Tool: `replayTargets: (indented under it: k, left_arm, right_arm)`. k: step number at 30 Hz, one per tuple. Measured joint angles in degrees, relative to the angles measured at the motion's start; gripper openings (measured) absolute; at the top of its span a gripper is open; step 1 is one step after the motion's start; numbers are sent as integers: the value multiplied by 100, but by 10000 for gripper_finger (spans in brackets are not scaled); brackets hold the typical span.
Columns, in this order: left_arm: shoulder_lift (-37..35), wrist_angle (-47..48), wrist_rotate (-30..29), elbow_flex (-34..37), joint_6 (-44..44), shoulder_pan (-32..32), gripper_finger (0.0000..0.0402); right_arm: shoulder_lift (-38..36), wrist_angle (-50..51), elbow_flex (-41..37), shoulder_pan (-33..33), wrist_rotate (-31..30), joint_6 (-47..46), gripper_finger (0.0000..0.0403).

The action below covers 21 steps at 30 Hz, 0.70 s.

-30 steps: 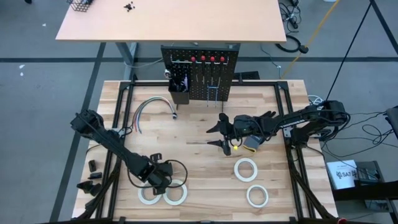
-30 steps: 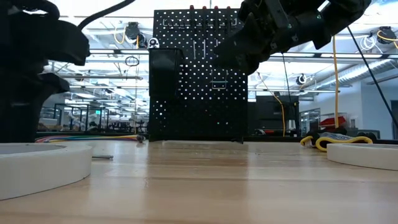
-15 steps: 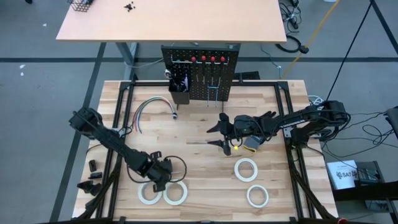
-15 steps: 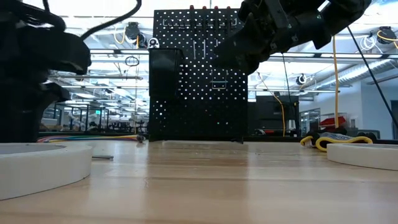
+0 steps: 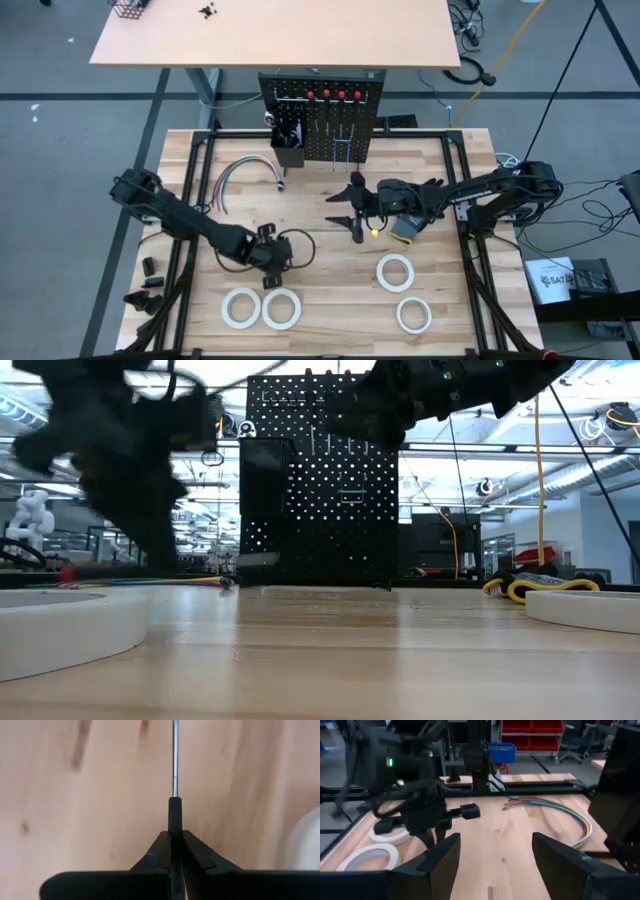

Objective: Hang tools onto peg board
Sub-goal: Hang the nut driver on the peg board

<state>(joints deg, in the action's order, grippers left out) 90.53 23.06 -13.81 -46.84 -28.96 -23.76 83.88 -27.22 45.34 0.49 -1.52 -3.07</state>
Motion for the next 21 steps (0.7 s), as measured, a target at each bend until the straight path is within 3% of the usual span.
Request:
replayTargets:
  k: [5,12,15,21]
  left_arm:
    - [-618,148,216,-76,508,363,14]
    - [-1411,107,1382,-253,1256,908,13]
    - [-1445,89,2140,-330,1199,1251,13]
    - [-1276,-338,3853,-405,399,2071,13]
  right_arm:
    - [1,209,50,-2,38,-52,240]
    - [2,855,46,-175,703,-1931,240]
    - [2,906,46,-243,1085,-2151,240]
    - [2,524,46,-60,1476,-1472,240]
